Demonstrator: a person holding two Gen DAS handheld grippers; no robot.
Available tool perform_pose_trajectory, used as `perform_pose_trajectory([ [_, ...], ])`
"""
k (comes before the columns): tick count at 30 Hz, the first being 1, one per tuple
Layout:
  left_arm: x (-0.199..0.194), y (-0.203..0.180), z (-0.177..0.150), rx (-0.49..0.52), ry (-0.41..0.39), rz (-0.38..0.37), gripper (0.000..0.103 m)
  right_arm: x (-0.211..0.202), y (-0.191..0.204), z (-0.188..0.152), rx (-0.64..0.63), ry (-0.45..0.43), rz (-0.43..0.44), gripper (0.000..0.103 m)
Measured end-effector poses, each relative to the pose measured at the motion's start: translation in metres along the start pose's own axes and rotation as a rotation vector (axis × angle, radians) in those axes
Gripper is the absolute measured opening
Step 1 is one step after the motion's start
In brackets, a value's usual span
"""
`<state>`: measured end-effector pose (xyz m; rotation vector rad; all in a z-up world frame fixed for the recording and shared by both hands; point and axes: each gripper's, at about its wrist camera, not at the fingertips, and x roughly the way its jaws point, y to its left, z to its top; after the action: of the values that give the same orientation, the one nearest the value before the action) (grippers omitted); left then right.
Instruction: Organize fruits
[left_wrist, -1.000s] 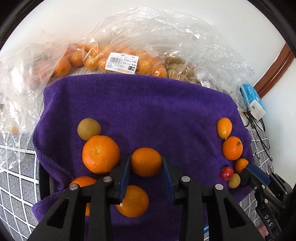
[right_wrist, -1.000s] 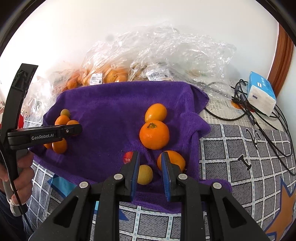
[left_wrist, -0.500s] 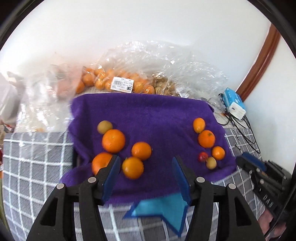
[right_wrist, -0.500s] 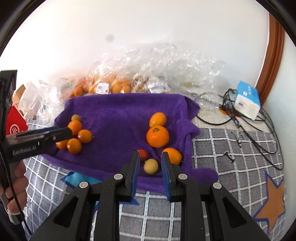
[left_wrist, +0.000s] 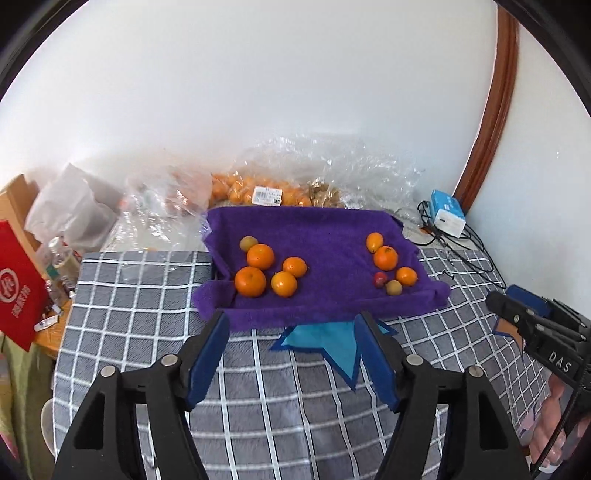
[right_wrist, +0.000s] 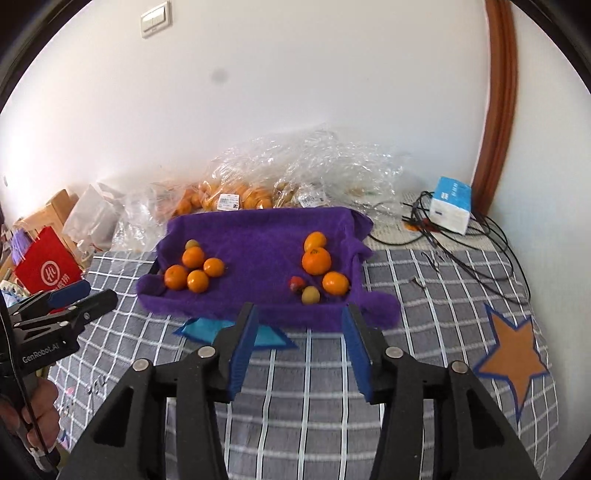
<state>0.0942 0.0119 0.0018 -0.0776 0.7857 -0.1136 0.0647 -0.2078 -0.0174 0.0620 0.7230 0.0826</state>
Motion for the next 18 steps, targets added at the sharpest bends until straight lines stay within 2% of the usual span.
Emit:
perform_pose_trajectory([
  [1,-0.006,-0.002,-0.003,0.002,-0.008,0.003,0.072,-0.005,-0.001,-0.004,-0.001,-0.005,0.002,0.075],
  [5,-0.031,-0.014,-0.016,0.024,-0.059,0.045,0.079,-0.029,-0.004,-0.020,-0.009,-0.060,-0.012,0.091],
  [10,-0.045,-0.021,-0.029,0.017,-0.073,0.055,0.086,-0.048,-0.011,-0.032,-0.011,-0.092,-0.050,0.099],
  [18,-0.051,-0.029,-0.042,0.042,-0.091,0.078,0.088,-0.060,-0.018,-0.048,-0.021,-0.105,-0.081,0.099],
])
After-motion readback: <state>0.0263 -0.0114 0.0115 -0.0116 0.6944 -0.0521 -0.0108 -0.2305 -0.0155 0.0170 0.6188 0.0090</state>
